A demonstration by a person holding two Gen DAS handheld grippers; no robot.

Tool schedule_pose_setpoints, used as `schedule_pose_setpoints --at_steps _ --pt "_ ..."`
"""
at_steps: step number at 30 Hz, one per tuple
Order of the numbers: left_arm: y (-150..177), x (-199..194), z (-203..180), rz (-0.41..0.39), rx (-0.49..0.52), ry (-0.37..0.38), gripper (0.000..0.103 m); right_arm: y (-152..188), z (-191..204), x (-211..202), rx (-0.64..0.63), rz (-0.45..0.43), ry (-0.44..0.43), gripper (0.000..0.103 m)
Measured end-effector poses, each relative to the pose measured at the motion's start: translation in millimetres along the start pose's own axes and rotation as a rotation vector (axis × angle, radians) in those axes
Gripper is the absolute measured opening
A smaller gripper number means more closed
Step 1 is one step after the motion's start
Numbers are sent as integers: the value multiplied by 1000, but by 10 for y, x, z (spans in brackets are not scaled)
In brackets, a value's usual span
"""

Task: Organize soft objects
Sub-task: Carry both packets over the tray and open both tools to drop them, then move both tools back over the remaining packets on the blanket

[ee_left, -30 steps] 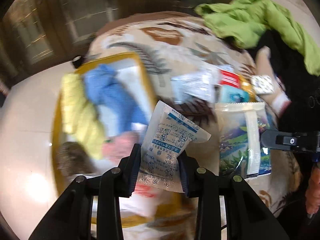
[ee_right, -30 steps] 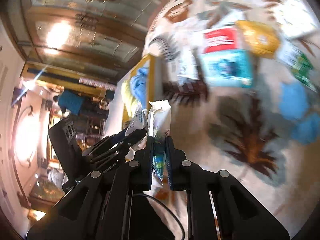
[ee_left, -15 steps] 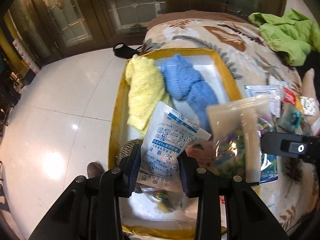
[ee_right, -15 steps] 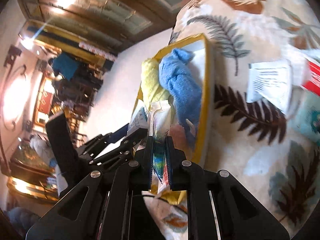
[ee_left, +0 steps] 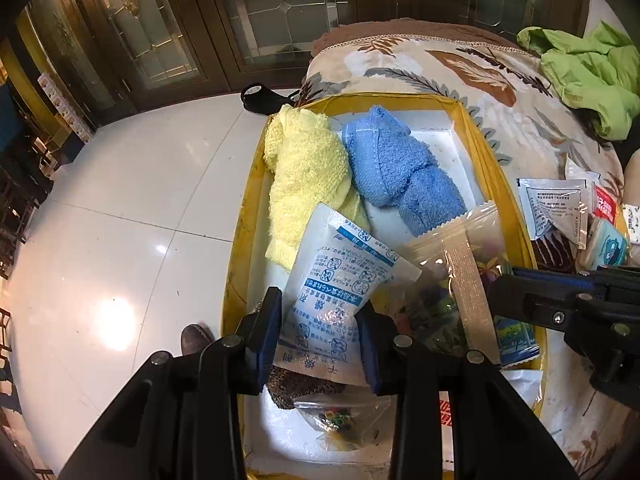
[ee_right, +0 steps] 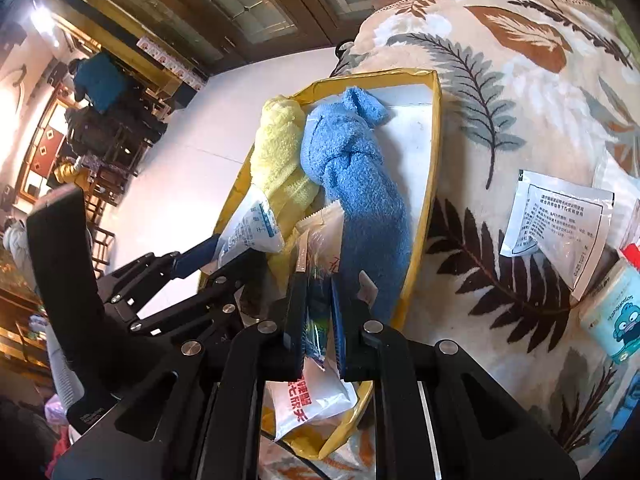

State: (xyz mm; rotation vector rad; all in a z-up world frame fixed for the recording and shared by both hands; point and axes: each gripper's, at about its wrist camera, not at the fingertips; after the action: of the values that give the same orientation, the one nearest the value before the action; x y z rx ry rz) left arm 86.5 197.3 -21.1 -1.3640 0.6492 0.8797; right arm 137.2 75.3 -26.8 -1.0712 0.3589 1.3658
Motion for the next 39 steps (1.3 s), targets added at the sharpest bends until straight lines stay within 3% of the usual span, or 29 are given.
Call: schedule_pose_setpoints --at_steps 8,13,19,29,39 --pt "25 -4 12 -15 -27 -26 39 29 -22 9 21 2 14 11" --pt "65 33 40 -5 -72 -19 66 54 44 -82 -25 -37 60 12" --pt "89 6 64 -16 -94 -33 73 88 108 -220 -56 -82 62 12" --pt "41 -261 -49 -90 -71 -57 76 308 59 -480 -35 -94 27 12" --pt "39 -444 -269 -97 -80 15 76 600 -165 -977 -44 -167 68 12"
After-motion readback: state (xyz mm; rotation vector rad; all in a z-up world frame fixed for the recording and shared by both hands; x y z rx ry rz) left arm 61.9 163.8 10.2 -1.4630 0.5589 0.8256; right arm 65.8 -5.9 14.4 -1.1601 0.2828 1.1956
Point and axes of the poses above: each gripper's, at about its wrist camera, not at the fingertips, and x roughly the way its jaws point, z to its left, y to its underside, and after that the axes turned 6 degrees about -z, right-handed
